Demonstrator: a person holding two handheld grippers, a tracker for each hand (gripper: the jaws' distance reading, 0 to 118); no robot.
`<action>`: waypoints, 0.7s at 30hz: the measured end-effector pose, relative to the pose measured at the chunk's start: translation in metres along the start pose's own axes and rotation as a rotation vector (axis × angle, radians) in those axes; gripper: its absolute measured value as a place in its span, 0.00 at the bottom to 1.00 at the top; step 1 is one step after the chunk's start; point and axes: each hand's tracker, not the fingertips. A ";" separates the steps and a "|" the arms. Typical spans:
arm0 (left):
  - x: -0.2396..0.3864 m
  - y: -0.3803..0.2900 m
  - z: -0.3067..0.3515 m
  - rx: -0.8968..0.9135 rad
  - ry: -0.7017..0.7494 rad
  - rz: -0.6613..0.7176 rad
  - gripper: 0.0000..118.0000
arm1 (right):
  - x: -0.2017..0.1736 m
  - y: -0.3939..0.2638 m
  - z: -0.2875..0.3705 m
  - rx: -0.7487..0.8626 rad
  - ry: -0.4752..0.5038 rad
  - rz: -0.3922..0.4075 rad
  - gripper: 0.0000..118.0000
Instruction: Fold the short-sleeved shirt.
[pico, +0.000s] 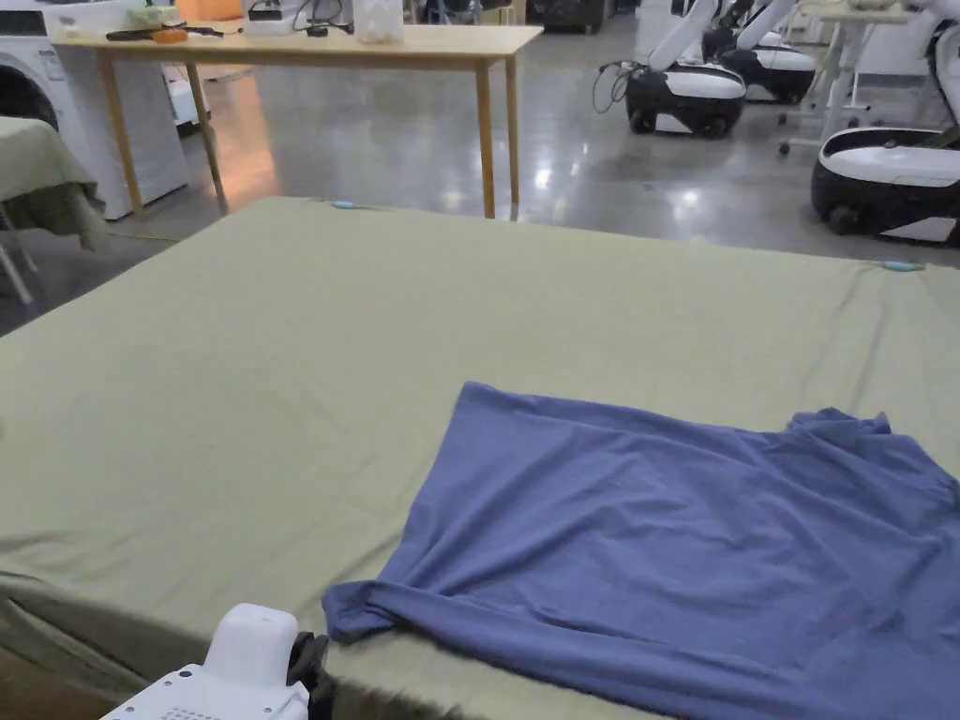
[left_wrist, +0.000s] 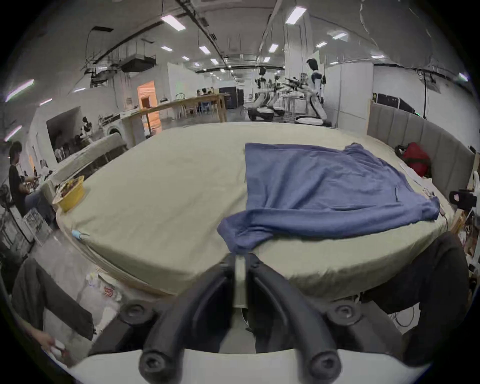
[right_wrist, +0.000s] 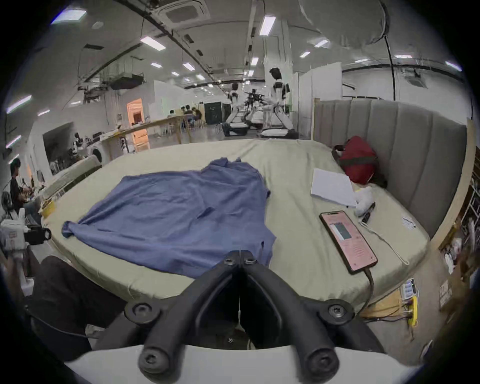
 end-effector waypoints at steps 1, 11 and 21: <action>-0.002 0.003 -0.006 0.002 0.001 -0.002 0.78 | 0.000 0.002 -0.001 -0.005 -0.005 0.000 0.00; -0.007 0.036 -0.078 -0.045 -0.052 -0.005 0.89 | 0.007 0.011 -0.031 -0.085 -0.020 0.014 0.00; 0.013 0.041 -0.092 -0.131 -0.075 -0.032 0.04 | 0.011 0.024 -0.049 -0.114 -0.033 0.037 0.62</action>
